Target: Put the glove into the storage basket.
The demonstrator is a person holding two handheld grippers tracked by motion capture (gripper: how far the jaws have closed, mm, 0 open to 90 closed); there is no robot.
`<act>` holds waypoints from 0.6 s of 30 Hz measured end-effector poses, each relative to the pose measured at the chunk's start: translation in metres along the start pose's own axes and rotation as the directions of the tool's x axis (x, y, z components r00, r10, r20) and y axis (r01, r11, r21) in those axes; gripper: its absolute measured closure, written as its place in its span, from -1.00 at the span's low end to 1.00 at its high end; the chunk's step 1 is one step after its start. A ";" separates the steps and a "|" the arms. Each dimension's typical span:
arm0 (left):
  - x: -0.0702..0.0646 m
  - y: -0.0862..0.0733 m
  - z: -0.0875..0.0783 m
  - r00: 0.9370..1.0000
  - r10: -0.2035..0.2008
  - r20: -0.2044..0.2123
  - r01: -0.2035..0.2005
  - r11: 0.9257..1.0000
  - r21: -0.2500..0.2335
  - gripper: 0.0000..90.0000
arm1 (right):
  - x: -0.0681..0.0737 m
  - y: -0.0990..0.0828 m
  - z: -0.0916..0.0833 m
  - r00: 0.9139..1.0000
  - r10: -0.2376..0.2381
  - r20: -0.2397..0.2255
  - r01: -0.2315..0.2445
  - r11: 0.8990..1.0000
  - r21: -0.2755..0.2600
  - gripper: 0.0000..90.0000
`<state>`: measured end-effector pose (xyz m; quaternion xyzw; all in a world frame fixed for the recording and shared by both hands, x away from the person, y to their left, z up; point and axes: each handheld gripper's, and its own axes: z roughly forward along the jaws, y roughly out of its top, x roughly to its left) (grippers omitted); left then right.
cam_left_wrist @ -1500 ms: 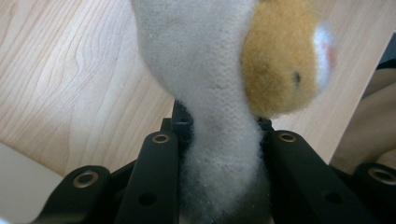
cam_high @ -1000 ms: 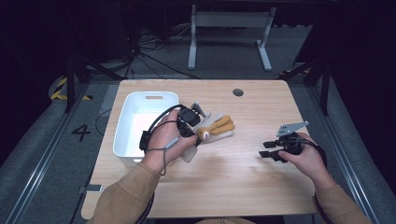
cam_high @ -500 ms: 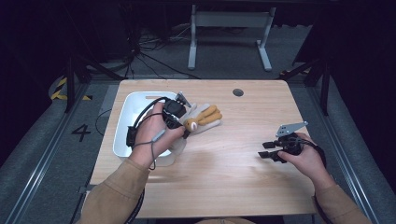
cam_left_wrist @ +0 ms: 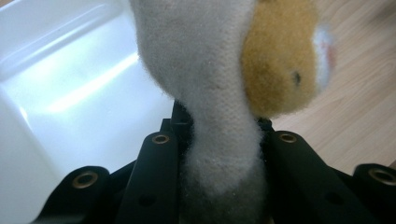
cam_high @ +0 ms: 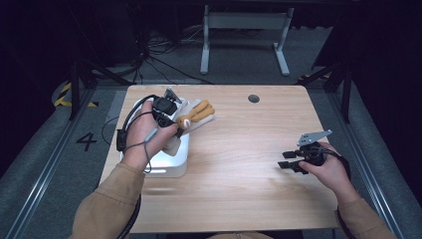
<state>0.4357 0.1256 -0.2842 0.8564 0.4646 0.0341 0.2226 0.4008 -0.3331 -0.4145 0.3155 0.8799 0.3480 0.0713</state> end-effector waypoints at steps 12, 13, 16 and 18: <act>0.024 -0.004 0.003 0.990 -0.122 -0.067 0.122 0.993 -0.005 0.62 | 0.001 -0.003 0.001 1.000 0.019 0.004 -0.019 1.000 0.009 0.12; 0.028 -0.005 0.004 0.987 -0.146 -0.065 0.145 0.989 -0.011 0.62 | 0.001 -0.003 0.001 1.000 0.019 0.004 -0.019 1.000 0.011 0.11; 0.035 -0.008 0.009 0.981 -0.186 -0.058 0.185 0.983 -0.020 0.62 | 0.000 -0.004 0.002 1.000 0.019 0.004 -0.019 1.000 0.011 0.11; 0.040 -0.010 0.011 0.976 -0.209 -0.061 0.208 0.978 -0.021 0.62 | 0.000 -0.004 0.002 1.000 0.021 0.004 -0.021 1.000 0.011 0.10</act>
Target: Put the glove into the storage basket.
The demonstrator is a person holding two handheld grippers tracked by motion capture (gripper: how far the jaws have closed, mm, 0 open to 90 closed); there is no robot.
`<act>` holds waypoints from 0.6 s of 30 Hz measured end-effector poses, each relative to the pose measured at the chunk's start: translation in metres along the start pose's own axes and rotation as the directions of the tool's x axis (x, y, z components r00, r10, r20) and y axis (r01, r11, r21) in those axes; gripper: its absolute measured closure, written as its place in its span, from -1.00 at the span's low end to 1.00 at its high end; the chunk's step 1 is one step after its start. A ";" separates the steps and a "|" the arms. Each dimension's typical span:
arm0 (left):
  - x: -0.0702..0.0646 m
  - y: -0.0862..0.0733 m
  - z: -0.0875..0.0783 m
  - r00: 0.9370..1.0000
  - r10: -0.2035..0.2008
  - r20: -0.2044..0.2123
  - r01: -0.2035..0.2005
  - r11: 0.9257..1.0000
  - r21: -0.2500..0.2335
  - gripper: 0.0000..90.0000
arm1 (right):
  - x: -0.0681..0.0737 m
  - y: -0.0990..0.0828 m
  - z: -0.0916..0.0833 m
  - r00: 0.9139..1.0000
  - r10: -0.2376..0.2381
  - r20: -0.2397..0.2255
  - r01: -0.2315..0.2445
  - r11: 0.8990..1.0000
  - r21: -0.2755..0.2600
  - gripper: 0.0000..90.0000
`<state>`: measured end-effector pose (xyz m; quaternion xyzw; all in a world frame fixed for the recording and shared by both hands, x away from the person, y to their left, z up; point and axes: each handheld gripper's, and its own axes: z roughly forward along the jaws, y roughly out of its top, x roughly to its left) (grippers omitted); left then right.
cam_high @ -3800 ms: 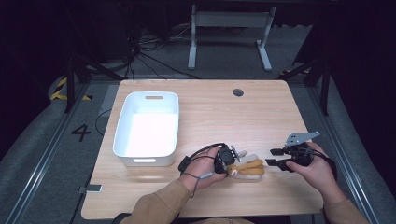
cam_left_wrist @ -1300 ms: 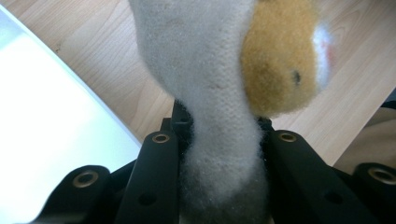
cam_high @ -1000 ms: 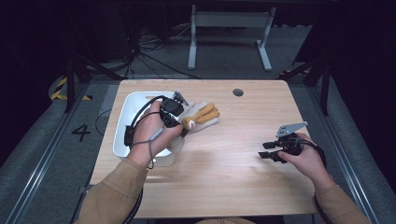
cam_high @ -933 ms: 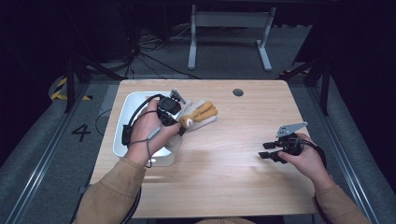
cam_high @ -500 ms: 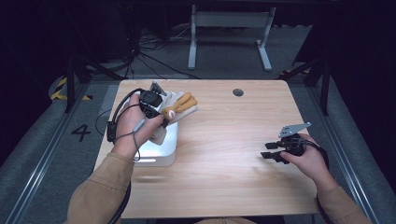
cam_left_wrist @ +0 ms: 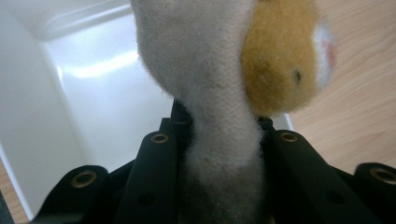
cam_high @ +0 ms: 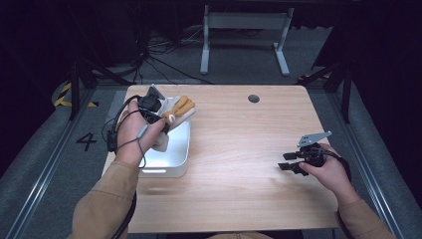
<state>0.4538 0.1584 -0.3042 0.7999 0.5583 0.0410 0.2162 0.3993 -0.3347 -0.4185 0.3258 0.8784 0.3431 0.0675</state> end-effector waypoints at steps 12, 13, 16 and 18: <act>0.011 -0.003 0.020 0.993 -0.105 -0.051 0.106 0.994 0.017 0.60 | 0.000 -0.001 0.002 1.000 0.004 -0.002 -0.004 1.000 0.006 0.09; 0.012 -0.004 0.022 0.993 -0.111 -0.046 0.111 0.994 0.018 0.60 | 0.000 -0.001 0.002 1.000 0.007 -0.003 -0.007 1.000 0.005 0.09; 0.015 -0.005 0.028 0.991 -0.129 -0.031 0.130 0.991 0.018 0.60 | -0.001 -0.001 0.002 1.000 0.008 -0.004 -0.008 1.000 0.004 0.09; 0.018 -0.005 0.032 0.990 -0.139 -0.037 0.140 0.990 0.021 0.60 | -0.001 -0.002 0.003 1.000 0.011 -0.005 -0.011 1.000 0.006 0.09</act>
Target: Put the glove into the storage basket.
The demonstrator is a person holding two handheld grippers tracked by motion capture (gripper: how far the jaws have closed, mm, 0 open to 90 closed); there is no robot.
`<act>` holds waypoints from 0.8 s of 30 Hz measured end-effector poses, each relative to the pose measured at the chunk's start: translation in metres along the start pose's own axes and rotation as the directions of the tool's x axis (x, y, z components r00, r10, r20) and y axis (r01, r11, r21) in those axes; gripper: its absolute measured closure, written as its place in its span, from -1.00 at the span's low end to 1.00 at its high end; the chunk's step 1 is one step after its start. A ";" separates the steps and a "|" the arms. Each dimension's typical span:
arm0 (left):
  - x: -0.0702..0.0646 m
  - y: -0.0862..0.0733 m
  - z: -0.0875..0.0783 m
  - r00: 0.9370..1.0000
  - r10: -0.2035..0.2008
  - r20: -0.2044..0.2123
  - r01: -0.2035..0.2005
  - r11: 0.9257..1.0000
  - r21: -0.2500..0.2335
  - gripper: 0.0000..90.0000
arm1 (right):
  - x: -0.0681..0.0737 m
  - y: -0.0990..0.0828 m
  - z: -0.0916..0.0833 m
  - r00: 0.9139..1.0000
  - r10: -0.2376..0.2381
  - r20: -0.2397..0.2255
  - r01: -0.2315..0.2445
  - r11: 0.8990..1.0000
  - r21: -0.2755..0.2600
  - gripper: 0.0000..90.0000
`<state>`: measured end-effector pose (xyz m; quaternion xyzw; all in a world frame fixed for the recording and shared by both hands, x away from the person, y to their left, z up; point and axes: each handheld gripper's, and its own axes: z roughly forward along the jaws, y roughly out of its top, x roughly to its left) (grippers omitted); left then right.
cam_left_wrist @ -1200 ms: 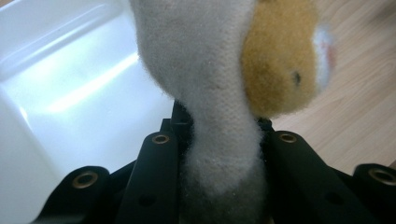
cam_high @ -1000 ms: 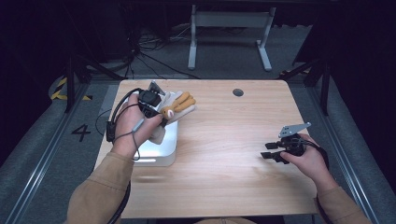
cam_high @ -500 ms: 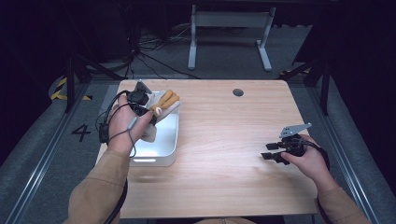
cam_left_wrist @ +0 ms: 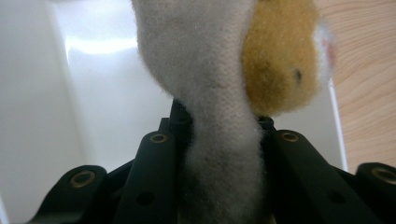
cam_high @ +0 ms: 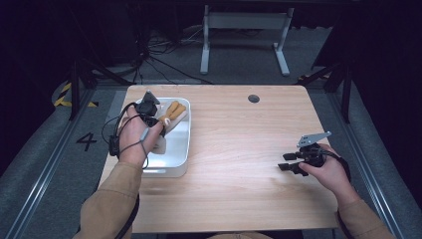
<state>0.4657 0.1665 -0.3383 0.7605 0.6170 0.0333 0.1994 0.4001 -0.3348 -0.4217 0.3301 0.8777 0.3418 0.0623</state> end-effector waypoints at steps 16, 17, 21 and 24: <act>0.018 -0.002 0.035 0.996 -0.087 0.009 0.086 0.995 0.054 0.60 | -0.001 -0.001 0.002 1.000 0.006 -0.002 -0.006 1.000 0.008 0.08; 0.019 -0.001 0.037 0.996 -0.092 0.009 0.091 0.994 0.059 0.60 | -0.001 -0.001 0.002 1.000 0.005 -0.003 -0.005 1.000 0.009 0.08; 0.024 0.000 0.049 0.992 -0.125 0.014 0.123 0.990 0.071 0.60 | -0.001 -0.002 0.003 1.000 0.005 -0.002 -0.005 1.000 0.010 0.08; 0.026 0.000 0.053 0.991 -0.133 0.012 0.132 0.988 0.082 0.60 | -0.001 -0.002 0.003 1.000 0.006 -0.001 -0.006 1.000 0.009 0.07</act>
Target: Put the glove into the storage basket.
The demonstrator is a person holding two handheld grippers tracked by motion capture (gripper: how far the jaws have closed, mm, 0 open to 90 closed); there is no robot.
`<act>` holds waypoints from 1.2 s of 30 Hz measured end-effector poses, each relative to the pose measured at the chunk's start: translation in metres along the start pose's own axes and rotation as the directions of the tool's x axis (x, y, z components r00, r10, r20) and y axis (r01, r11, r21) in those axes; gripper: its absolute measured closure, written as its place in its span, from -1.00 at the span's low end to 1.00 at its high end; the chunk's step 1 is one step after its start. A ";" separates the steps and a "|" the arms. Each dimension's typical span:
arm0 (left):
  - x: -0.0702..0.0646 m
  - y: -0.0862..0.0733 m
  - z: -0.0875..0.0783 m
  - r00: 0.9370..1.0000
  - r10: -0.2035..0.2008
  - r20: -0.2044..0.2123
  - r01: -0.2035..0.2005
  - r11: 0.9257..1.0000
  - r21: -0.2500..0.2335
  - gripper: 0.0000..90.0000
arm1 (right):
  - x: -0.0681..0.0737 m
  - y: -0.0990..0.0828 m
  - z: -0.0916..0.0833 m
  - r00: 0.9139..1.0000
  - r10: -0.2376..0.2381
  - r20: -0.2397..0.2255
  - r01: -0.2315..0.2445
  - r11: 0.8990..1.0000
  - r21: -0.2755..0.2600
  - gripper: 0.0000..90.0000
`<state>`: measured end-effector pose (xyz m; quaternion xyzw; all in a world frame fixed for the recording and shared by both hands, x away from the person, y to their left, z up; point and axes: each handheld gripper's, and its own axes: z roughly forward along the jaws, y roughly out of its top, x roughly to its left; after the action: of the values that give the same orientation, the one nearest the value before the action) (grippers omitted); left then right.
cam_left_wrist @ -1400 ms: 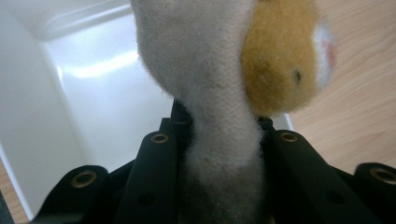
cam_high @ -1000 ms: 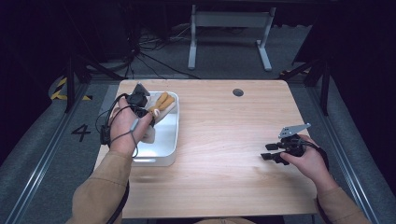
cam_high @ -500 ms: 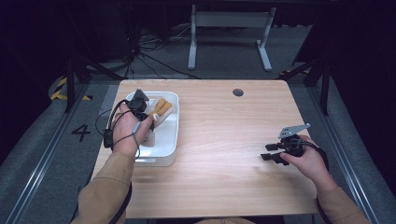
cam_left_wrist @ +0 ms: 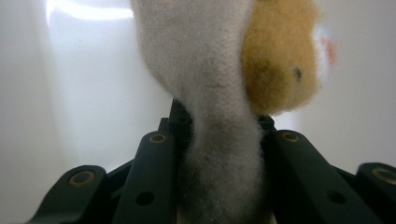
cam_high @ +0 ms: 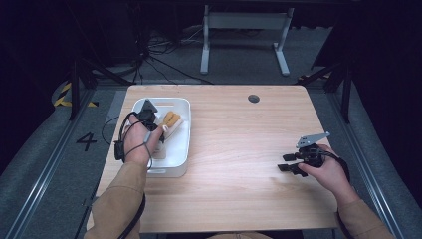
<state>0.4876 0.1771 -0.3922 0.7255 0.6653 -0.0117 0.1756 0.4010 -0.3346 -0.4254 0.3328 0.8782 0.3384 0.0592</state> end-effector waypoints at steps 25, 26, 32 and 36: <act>0.006 -0.004 0.025 0.999 -0.047 -0.013 0.048 0.997 0.068 0.50 | -0.002 -0.002 0.001 1.000 0.007 -0.002 -0.007 1.000 0.002 0.06; 0.006 -0.004 0.026 0.999 -0.051 -0.009 0.052 0.996 0.069 0.47 | -0.002 -0.002 0.001 1.000 0.007 -0.003 -0.007 1.000 0.002 0.06; 0.004 -0.004 0.025 1.000 -0.023 -0.001 0.023 0.998 0.056 -0.23 | -0.002 -0.003 0.002 1.000 0.008 -0.005 -0.008 1.000 0.004 0.06; 0.000 -0.006 0.019 0.998 -0.002 -0.070 0.005 0.999 0.045 -0.53 | -0.002 -0.003 0.002 1.000 0.009 -0.006 -0.009 1.000 0.003 0.05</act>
<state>0.4856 0.1719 -0.4119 0.7280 0.6720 -0.0017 0.1359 0.4015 -0.3362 -0.4291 0.3360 0.8772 0.3385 0.0546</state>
